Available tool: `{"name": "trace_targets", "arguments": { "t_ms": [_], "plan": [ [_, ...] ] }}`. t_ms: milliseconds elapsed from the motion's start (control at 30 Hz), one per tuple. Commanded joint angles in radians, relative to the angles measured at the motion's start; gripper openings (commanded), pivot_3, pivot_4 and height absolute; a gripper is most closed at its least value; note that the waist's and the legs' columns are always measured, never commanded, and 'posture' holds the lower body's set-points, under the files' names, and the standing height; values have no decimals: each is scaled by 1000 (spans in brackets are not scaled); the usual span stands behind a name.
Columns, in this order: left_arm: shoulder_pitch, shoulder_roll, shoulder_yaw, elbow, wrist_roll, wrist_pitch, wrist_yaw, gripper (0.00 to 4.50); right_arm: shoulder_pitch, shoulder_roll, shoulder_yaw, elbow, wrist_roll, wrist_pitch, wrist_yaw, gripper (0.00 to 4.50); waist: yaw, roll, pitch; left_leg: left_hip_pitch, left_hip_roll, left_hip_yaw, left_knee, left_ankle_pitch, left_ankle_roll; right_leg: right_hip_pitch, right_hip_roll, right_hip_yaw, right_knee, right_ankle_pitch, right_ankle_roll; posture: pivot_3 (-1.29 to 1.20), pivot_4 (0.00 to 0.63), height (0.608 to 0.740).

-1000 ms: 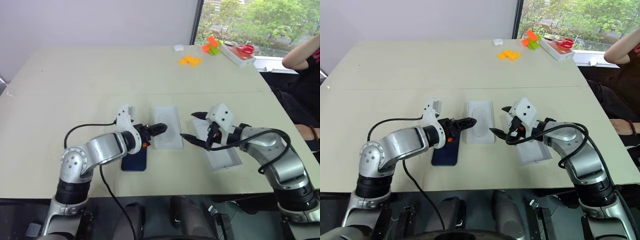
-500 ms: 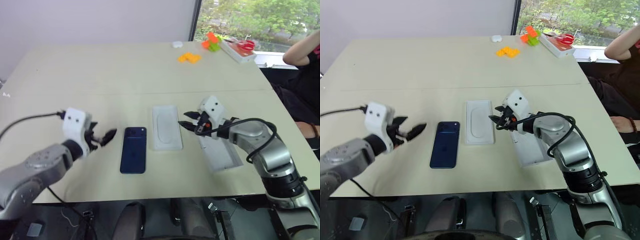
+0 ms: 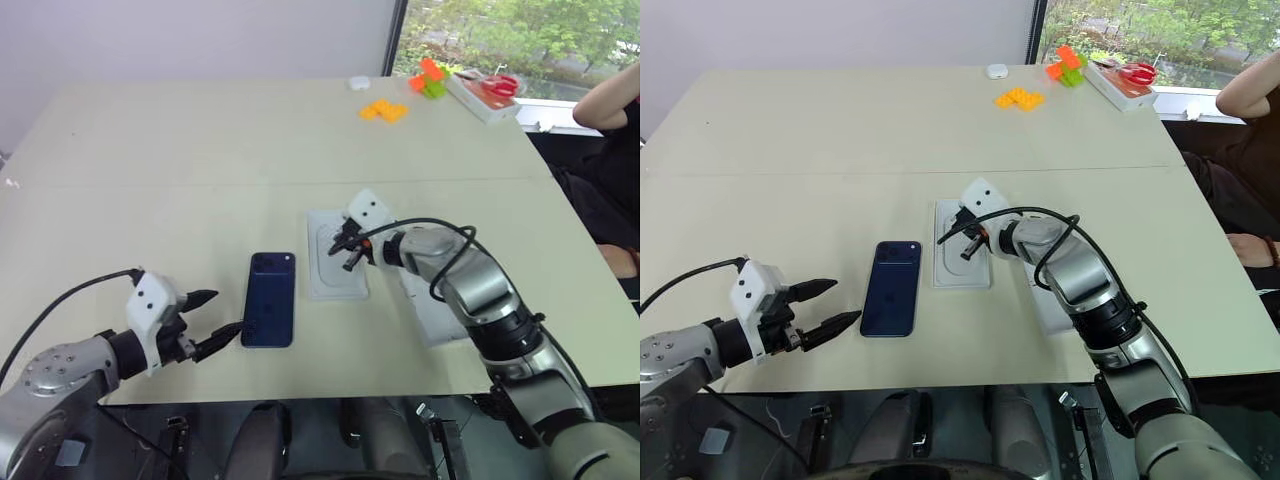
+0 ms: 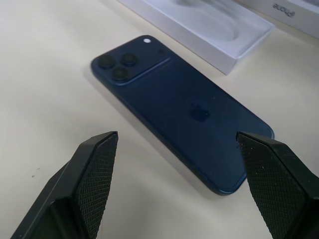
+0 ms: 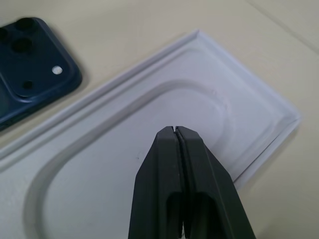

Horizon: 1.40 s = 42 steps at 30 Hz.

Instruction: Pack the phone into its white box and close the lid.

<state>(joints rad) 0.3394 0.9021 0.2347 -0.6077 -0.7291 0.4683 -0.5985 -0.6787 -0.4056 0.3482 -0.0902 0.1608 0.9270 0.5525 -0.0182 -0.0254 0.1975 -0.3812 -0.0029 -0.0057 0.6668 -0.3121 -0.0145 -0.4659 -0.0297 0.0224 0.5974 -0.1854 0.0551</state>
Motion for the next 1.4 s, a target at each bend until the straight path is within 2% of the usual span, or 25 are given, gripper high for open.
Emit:
{"name": "trace_targets", "arguments": {
  "t_ms": [33,233,367,467,633,667,800,900,1000,1200,1400],
  "plan": [
    [-4,-22,32,-35,23,-4,-13,4016,-23,14,18,8,-14,20,8,56,0,0,0,0,0,0,0,0,0,0,0,0,0,0,0,0,150,740],
    [-12,-54,30,-45,32,33,-8,4016,-13,8,47,14,-31,44,24,56,-1,0,0,7,1,-1,0,0,0,6,0,0,1,0,0,0,150,740],
    [-38,-65,47,-34,12,107,23,4016,-8,16,17,-33,-37,-44,23,56,-2,0,-1,8,1,-1,0,0,0,6,1,0,2,0,0,0,150,740],
    [-66,-85,106,-7,-49,205,84,4016,10,-16,-1,-127,-18,-114,68,56,-2,0,0,8,1,-1,0,0,0,5,2,0,4,1,0,0,150,740],
    [-92,-105,167,27,-115,397,206,4016,78,-80,9,-315,38,-118,158,56,-3,-1,-1,8,2,-3,0,0,1,5,2,0,5,1,1,0,150,740],
    [-98,-105,170,31,-124,426,218,4258,87,-89,17,-335,39,-122,167,19,-2,-1,-1,8,2,-3,0,0,1,5,2,0,5,1,1,0,150,740],
    [-162,-141,238,81,-338,603,298,4258,141,-167,83,-459,49,-142,256,19,2,-2,-2,8,1,-4,2,0,1,5,1,-1,7,1,1,0,150,740],
    [-222,-110,222,135,-457,756,345,4258,133,-169,100,-462,48,-119,260,19,1,-2,-2,9,1,-4,5,0,1,6,1,-1,11,1,1,0,150,740],
    [-293,-122,210,199,-576,839,404,4258,118,-161,137,-457,42,-92,272,19,-2,-2,-2,9,1,-4,12,0,1,6,2,-1,17,0,0,0,150,740],
    [-356,-116,167,214,-669,886,476,4258,71,-110,219,-402,6,-35,243,19,-2,-2,-2,11,1,-5,16,0,1,8,3,0,19,0,-5,0,150,740],
    [-373,-122,144,234,-723,878,543,4258,28,-71,289,-326,-40,27,209,19,1,-2,-2,10,0,-5,16,0,0,7,1,0,19,1,-3,0,150,740]
  ]
}}
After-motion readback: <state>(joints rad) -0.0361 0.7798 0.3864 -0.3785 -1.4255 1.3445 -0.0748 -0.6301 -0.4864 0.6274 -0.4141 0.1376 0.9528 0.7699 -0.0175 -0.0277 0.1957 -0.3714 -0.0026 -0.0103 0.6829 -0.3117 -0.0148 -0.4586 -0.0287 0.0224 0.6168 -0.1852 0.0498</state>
